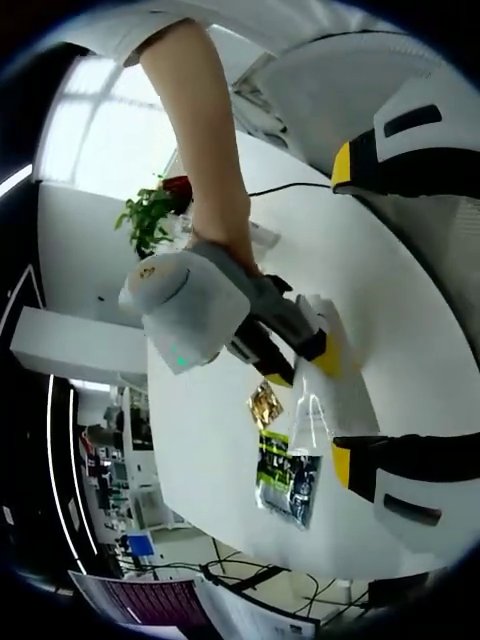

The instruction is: Arrange the skincare products in the storage area until every visible bottle or jar stands upright without overlapping.

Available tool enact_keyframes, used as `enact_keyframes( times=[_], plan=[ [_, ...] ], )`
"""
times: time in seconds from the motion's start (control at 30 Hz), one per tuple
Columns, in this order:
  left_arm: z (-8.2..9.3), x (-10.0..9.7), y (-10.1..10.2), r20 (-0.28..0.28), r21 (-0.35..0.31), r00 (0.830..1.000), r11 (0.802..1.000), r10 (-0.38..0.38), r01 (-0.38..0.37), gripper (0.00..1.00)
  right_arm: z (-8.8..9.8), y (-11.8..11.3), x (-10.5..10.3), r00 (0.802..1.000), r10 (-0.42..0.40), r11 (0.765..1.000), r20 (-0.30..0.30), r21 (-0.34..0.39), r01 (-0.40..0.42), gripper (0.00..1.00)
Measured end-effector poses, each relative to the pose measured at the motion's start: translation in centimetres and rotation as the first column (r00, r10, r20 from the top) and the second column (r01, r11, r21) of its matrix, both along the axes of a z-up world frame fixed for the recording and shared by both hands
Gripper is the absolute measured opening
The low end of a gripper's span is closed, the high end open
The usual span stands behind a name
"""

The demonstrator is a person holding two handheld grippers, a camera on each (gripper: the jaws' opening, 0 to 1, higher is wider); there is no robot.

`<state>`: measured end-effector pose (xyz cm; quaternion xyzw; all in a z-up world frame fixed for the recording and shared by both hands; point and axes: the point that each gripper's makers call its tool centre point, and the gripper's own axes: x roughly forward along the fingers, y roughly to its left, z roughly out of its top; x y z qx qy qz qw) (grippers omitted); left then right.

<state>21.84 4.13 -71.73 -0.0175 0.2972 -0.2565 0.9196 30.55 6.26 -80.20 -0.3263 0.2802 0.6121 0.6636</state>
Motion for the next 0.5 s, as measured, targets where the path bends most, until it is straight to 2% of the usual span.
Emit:
enact_keyframes(
  times=[0.5],
  plan=[
    [0.5, 0.0, -0.5, 0.019, -0.008, 1.000, 1.000, -0.024, 0.024, 0.92, 3.4, -2.7, -0.9, 0.992, -0.124, 0.984, 0.035, 0.130, 0.119, 0.28]
  ],
)
